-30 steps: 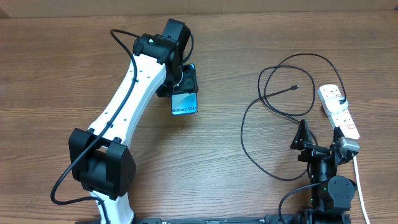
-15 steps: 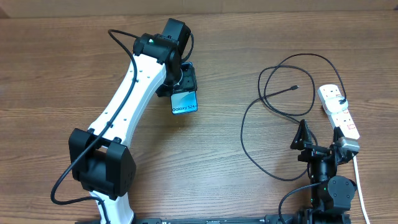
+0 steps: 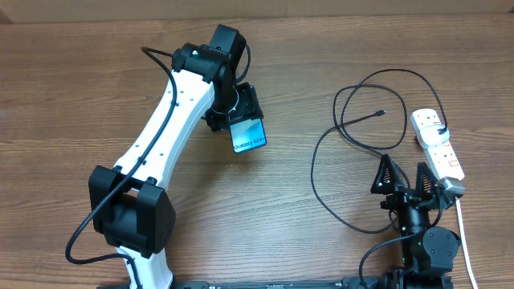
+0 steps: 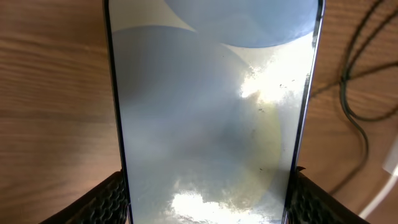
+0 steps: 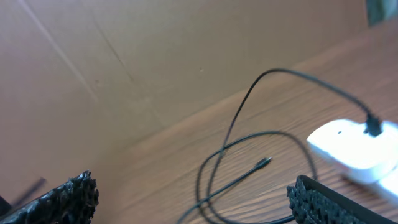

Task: Plug charger to phone and switch on socket
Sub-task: 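Swing the right gripper left toward the phone held by the left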

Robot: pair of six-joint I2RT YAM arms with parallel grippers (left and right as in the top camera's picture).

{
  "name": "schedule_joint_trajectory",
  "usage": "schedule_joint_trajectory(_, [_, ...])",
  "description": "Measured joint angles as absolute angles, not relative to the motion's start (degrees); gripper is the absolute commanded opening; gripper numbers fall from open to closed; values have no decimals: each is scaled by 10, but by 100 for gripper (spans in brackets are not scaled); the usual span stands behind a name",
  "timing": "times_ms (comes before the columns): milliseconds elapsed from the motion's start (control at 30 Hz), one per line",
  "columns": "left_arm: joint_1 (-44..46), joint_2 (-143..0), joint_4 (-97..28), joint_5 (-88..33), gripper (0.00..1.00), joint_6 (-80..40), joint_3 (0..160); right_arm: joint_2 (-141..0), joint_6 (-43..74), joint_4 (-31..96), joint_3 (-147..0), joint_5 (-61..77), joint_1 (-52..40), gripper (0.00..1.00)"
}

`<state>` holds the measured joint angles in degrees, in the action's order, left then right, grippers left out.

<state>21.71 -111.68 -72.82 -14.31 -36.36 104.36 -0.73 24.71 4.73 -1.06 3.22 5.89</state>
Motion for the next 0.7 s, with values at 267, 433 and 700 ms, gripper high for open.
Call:
schedule_joint_trajectory(267, [217, -1117, -738, -244, 44, -366, 1044, -7, 352, 47, -11, 39, 59, 100])
schedule_joint_trajectory(433, [217, -1117, -737, -298, 44, -371, 1044, -7, 376, 40, -11, 86, 59, 100])
schedule_joint_trajectory(700, [217, -1117, -736, -331, 44, -378, 1044, -7, 464, 37, -11, 317, 59, 100])
